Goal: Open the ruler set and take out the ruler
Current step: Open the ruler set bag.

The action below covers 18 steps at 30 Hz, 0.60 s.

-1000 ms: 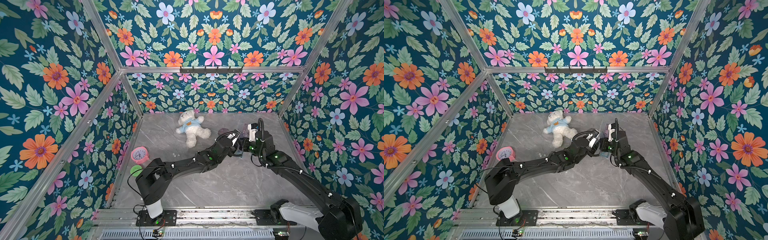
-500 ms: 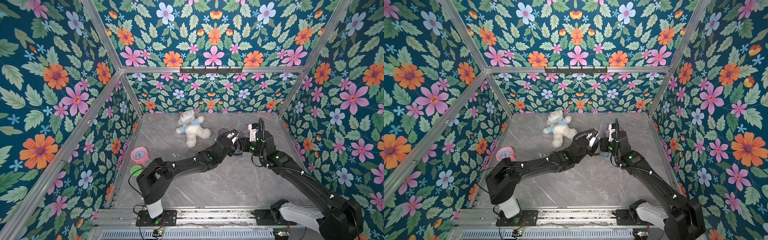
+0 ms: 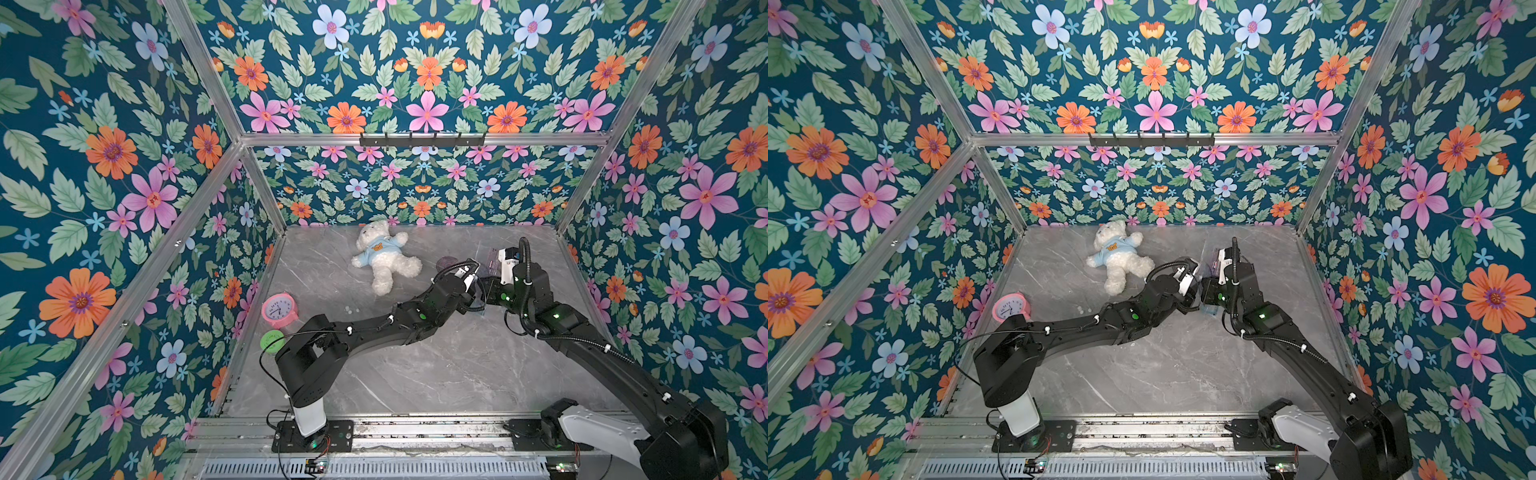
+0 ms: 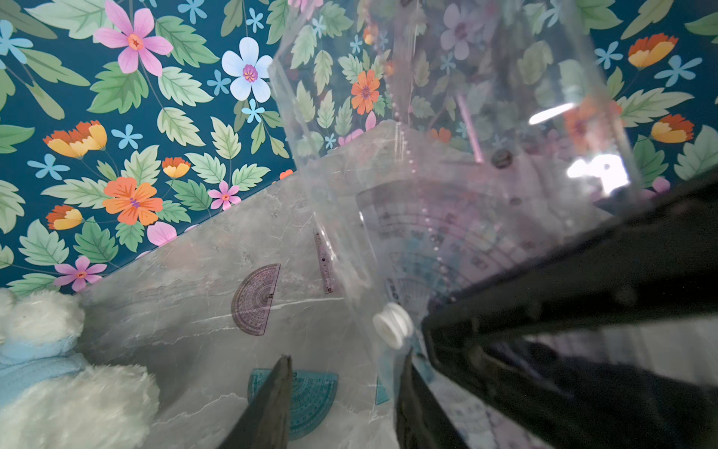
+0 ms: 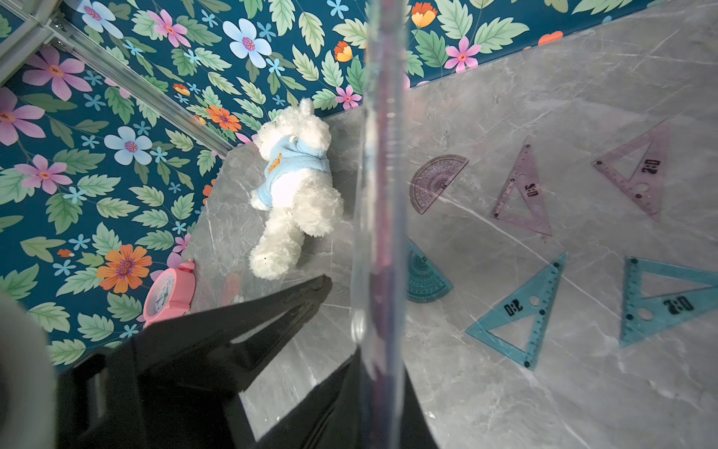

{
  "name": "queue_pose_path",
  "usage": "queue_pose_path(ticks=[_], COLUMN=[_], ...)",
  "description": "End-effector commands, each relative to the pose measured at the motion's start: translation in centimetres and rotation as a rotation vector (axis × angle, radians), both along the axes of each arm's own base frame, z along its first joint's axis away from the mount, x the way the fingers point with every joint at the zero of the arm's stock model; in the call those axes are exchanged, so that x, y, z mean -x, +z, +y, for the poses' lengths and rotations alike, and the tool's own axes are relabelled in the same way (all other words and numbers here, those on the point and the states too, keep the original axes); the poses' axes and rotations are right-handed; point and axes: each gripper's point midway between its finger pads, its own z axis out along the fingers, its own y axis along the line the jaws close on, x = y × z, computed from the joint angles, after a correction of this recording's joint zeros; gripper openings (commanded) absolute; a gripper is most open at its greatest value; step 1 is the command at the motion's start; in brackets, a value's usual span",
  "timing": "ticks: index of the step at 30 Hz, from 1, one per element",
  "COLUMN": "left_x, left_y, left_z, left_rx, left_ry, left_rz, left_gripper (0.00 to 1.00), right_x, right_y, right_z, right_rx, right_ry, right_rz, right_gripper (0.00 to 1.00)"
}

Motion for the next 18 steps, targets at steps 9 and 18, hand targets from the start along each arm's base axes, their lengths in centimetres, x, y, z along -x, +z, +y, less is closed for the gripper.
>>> queue_pose_path(ticks=[9, 18], left_x=[0.22, 0.16], left_y=[-2.37, -2.19], left_z=[0.24, 0.31], left_rx=[-0.069, -0.063], left_ry=[-0.014, -0.008], left_rz=[0.045, 0.042], left_gripper=[0.37, 0.12], right_x=[-0.07, 0.01], right_y=[3.62, 3.71], right_z=[1.74, 1.98], right_rx=[-0.106, -0.116], right_ry=[0.068, 0.080], right_rz=[-0.107, -0.105], right_gripper=[0.07, 0.07])
